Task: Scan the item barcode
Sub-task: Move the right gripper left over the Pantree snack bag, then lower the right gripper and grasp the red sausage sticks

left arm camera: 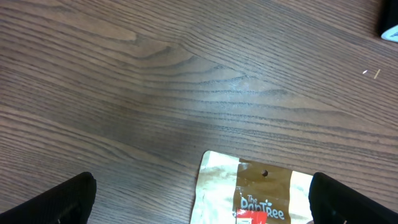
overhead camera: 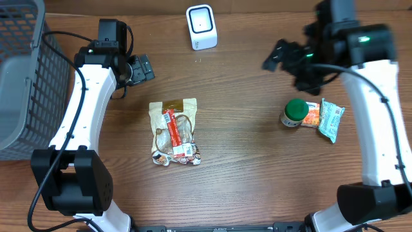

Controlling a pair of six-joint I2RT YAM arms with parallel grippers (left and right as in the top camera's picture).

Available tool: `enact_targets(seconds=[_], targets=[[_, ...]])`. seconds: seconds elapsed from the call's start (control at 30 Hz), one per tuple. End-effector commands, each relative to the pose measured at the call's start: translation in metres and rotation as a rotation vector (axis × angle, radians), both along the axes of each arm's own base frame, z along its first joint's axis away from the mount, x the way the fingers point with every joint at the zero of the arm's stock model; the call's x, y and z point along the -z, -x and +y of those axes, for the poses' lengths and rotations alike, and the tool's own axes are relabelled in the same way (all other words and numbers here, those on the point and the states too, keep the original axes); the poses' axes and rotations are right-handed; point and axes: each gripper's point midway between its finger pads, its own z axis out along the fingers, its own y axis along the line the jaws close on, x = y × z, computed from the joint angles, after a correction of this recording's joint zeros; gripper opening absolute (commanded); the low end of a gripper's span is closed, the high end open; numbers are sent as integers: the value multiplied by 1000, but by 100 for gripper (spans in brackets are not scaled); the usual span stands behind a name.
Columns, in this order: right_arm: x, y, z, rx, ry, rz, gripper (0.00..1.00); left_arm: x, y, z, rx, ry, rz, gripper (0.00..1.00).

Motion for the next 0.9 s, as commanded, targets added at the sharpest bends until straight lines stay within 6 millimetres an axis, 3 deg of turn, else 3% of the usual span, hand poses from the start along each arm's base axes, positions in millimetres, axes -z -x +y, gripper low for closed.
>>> enact_targets(seconds=[0.0, 0.3, 0.37, 0.43, 0.47, 0.63, 0.77, 0.87], targets=[[22, 10, 43, -62, -30, 36, 84, -14, -4, -2, -3, 9, -37, 99], [79, 38, 162, -314, -93, -60, 65, -14, -4, -2, -2, 9, -37, 100], [86, 49, 183, -369, -108, -84, 67, -14, -4, -2, -2, 9, -37, 100], [89, 61, 195, -407, -111, -86, 81, -14, -4, -2, -3, 9, -37, 100], [88, 63, 202, -421, -114, -103, 78, -14, -4, -2, -3, 9, -37, 99], [78, 65, 229, -467, -141, -192, 38, -14, -4, -2, -2, 9, -37, 100], [75, 68, 241, -482, -119, -250, 20, -14, -4, -2, -2, 9, -37, 100], [78, 70, 245, -477, -63, -286, 16, -14, -4, -2, -2, 9, -37, 100]])
